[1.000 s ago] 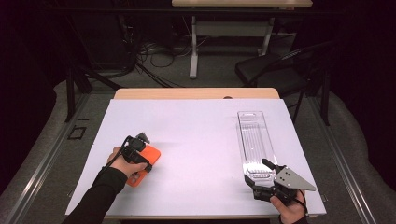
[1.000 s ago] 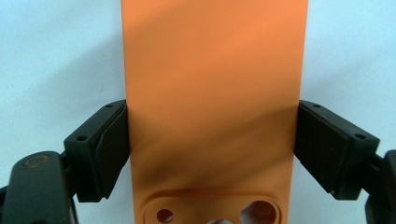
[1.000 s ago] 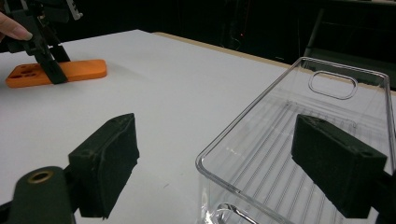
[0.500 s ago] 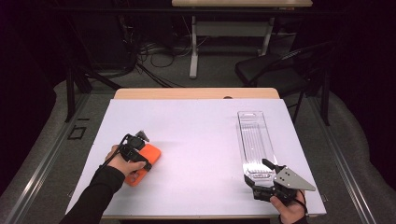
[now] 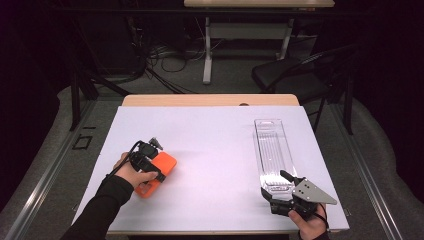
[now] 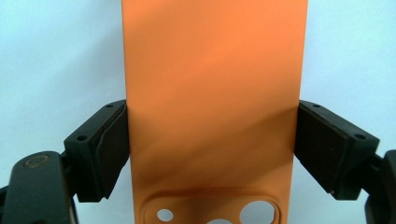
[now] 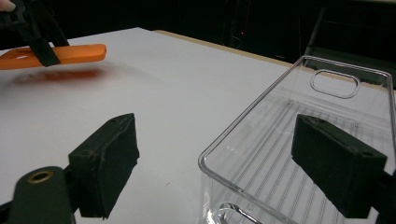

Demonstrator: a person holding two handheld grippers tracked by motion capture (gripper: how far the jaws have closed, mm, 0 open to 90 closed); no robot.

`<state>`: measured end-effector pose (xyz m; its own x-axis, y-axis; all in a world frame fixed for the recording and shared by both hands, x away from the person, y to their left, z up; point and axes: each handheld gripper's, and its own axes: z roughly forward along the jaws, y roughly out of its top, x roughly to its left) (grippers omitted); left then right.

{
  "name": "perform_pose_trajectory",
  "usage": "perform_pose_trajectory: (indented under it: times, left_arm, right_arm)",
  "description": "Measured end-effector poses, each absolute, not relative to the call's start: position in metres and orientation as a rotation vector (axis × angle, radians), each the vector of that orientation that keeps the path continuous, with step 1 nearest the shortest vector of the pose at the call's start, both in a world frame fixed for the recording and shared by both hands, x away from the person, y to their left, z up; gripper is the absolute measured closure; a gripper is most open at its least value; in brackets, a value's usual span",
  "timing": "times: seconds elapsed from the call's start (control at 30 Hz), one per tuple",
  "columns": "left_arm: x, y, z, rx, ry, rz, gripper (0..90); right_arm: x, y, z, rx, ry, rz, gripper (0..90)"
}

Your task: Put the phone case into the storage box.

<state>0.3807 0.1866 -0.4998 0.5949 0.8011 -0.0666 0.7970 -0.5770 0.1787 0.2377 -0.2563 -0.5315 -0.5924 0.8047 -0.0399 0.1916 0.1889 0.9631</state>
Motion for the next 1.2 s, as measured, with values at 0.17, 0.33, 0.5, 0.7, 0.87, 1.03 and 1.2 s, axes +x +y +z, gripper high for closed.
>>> perform_pose_trajectory:
  times: [0.17,0.33,0.5,0.7,0.87,1.03,1.2]
  left_arm:
    - [0.381,0.180,-0.494,2.657,1.292,0.029,16.2]
    - [0.380,0.167,-0.487,2.683,1.232,0.022,16.1]
    - [0.379,0.150,-0.479,2.712,1.152,0.011,16.1]
    - [0.379,0.132,-0.469,2.738,1.075,0.004,16.2]
    - [0.379,0.120,-0.465,2.755,1.026,0.011,16.1]
    - [0.379,0.112,-0.463,2.767,0.996,0.006,16.2]
    - [0.380,0.106,-0.460,2.772,0.975,0.002,16.1]
  right_arm:
    - [0.237,-0.255,-0.532,0.923,1.917,1.419,14.1]
    - [0.237,-0.251,-0.532,0.897,1.929,1.410,14.1]
    - [0.236,-0.243,-0.531,0.868,1.944,1.399,14.1]
    - [0.234,-0.235,-0.530,0.848,1.961,1.396,14.1]
    - [0.235,-0.230,-0.529,0.841,1.968,1.399,14.1]
    - [0.237,-0.228,-0.527,0.829,1.971,1.395,14.1]
    - [0.240,-0.225,-0.524,0.817,1.976,1.396,14.1]
